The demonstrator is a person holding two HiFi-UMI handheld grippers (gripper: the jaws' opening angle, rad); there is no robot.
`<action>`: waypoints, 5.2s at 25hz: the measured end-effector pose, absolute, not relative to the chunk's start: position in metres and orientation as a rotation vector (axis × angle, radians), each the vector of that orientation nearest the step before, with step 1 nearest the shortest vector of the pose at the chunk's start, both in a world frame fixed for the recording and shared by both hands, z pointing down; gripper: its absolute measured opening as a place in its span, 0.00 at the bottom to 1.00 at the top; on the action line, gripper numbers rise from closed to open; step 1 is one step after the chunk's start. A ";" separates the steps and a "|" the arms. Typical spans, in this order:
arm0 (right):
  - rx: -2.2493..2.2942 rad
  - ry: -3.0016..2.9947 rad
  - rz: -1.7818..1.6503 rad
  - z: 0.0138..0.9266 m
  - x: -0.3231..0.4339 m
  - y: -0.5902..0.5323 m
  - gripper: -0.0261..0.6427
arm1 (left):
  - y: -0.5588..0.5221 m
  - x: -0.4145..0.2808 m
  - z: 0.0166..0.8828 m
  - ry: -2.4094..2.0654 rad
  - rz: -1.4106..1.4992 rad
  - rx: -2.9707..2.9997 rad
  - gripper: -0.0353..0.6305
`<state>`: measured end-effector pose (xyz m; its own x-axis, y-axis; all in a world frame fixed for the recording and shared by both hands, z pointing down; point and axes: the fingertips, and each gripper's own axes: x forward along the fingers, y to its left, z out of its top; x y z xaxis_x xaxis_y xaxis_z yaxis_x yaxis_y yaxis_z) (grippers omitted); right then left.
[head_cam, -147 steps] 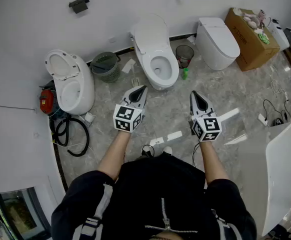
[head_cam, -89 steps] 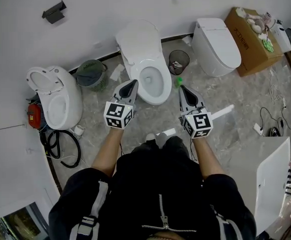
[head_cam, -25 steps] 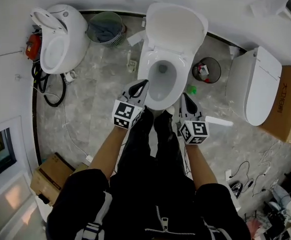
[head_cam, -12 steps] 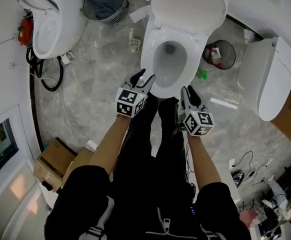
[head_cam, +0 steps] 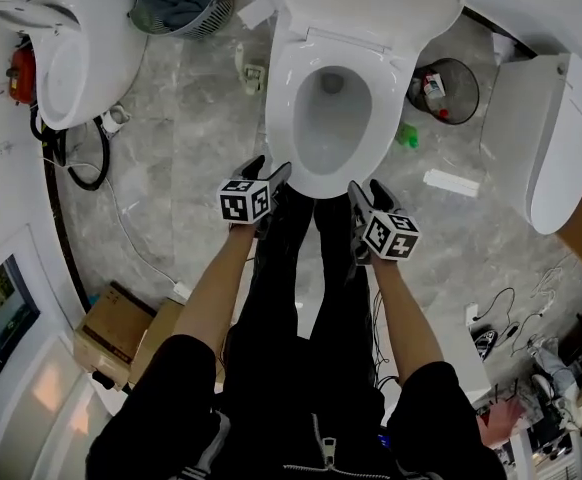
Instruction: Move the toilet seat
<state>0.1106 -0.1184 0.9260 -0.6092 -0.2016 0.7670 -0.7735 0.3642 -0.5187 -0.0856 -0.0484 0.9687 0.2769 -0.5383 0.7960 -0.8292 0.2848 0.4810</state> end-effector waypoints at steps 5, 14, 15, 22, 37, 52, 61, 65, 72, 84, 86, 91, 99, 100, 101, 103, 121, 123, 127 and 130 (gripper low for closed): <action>0.919 -1.861 1.428 0.990 0.133 -0.109 0.50 | -0.021 -0.076 1.030 -1.295 0.260 1.265 0.57; 1.031 -1.675 1.662 1.069 0.139 -0.094 0.54 | -0.034 -0.064 1.067 -1.209 0.072 1.233 0.59; 1.060 -1.669 1.668 1.071 0.139 -0.096 0.52 | -0.034 -0.063 1.068 -1.204 0.068 1.232 0.58; 1.116 -1.517 1.702 1.075 0.144 -0.097 0.35 | -0.027 -0.074 1.070 -1.172 -0.028 1.129 0.43; 1.127 -1.553 1.866 0.984 0.149 -0.110 0.30 | -0.034 -0.081 0.985 -1.079 -0.082 1.134 0.30; 1.267 -1.609 2.028 0.850 0.133 -0.173 0.28 | -0.098 -0.107 0.848 -1.086 -0.405 1.092 0.30; 1.305 -1.751 2.167 0.789 0.115 -0.242 0.33 | -0.166 -0.130 0.783 -1.133 -0.595 1.085 0.33; 1.334 -1.765 2.277 0.772 0.109 -0.271 0.34 | -0.192 -0.140 0.764 -1.176 -0.706 1.032 0.33; 1.389 -1.759 2.526 0.743 0.096 -0.336 0.32 | -0.259 -0.160 0.732 -1.229 -0.837 0.943 0.33; 1.323 -1.761 2.636 0.729 0.057 -0.453 0.32 | -0.374 -0.208 0.716 -1.376 -1.018 0.807 0.33; 1.311 -1.767 2.637 0.729 0.054 -0.466 0.32 | -0.388 -0.212 0.716 -1.383 -1.021 0.795 0.33; 1.275 -1.773 2.628 0.733 0.047 -0.492 0.31 | -0.414 -0.220 0.718 -1.402 -1.037 0.766 0.33; 1.150 -1.821 2.578 0.730 0.034 -0.519 0.31 | -0.444 -0.229 0.723 -1.390 -1.057 0.748 0.31; 1.099 -1.865 2.550 0.726 0.032 -0.519 0.31 | -0.445 -0.229 0.723 -1.386 -1.059 0.749 0.30; 1.040 -1.921 2.509 0.721 0.029 -0.518 0.32 | -0.446 -0.230 0.722 -1.386 -1.059 0.756 0.29; 0.934 -2.033 2.396 0.710 0.022 -0.517 0.29 | -0.446 -0.232 0.717 -1.409 -1.043 0.793 0.23; 0.893 -2.445 1.662 0.611 0.007 -0.416 0.24 | -0.326 -0.212 0.606 -1.711 -0.317 1.545 0.06; 0.926 -2.527 1.523 0.588 0.010 -0.397 0.20 | -0.309 -0.206 0.585 -1.720 -0.221 1.670 0.06; 0.982 -2.671 1.164 0.537 0.012 -0.356 0.15 | -0.275 -0.197 0.548 -1.721 -0.068 1.884 0.06; 0.999 -2.743 0.844 0.500 0.008 -0.320 0.06 | -0.253 -0.191 0.519 -1.717 -0.022 2.008 0.06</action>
<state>0.0078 -0.3201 0.5003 -0.7794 -0.5632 0.2747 -0.6202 0.6307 -0.4665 -0.1912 -0.2528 0.5190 0.2071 -0.9313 0.2996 -0.9234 -0.0850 0.3743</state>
